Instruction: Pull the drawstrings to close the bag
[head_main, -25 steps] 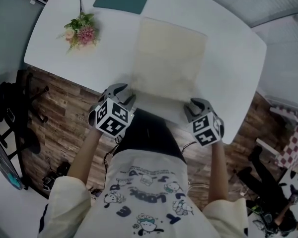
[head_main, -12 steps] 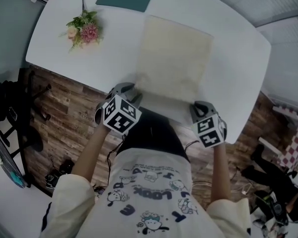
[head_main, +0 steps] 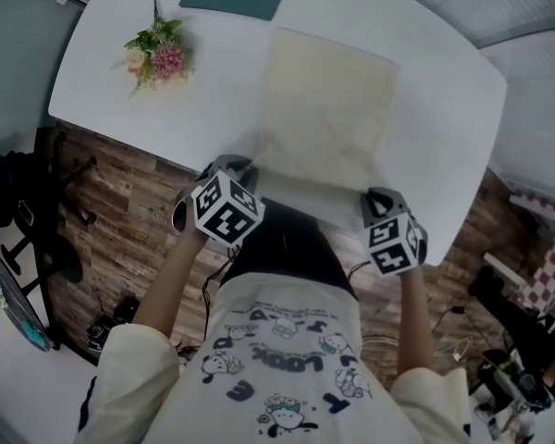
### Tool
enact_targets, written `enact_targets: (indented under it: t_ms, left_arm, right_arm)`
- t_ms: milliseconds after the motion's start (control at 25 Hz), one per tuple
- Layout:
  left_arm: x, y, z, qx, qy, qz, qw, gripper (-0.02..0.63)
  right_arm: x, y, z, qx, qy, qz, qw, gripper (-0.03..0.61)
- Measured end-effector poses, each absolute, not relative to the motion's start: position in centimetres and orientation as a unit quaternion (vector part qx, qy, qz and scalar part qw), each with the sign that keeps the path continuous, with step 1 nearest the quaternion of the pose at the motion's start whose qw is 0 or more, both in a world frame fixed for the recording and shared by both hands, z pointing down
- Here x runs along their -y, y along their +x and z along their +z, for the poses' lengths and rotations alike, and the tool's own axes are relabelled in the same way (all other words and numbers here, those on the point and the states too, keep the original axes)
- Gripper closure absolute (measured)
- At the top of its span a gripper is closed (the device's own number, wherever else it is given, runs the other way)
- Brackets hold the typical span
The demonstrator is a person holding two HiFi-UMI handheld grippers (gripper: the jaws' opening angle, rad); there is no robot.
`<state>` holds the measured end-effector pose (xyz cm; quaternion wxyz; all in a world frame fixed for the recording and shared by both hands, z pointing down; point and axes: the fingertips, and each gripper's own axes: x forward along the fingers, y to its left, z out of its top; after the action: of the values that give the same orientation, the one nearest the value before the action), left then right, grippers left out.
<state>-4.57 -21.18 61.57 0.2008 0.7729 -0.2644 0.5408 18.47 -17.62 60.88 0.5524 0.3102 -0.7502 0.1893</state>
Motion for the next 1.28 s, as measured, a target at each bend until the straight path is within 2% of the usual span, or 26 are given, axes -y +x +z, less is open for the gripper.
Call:
enact_targets:
  t_ms: [480,800,1080,1280]
  left_arm:
    - [21.4,-7.6,61.2,0.304,0.745,0.557,0.207,0.531]
    - [22.0,-10.2,61.2,0.400,0.708,0.516,0.268,0.532]
    - [22.3,-11.7,60.8,0.441,0.696,0.476,0.307,0.532]
    - [22.5,-12.7,60.6,0.459,0.681,0.490,0.295,0.532]
  right_arm:
    - [18.3,20.4,61.0,0.716,0.342,0.149,0.590,0.558]
    - [19.3,22.7,59.7,0.700,0.444,0.267,0.490,0.560]
    - [19.6,24.6,59.1,0.689,0.486,0.291,0.452,0.560]
    - [19.8,25.3,59.0,0.681,0.502,0.288,0.449,0.560]
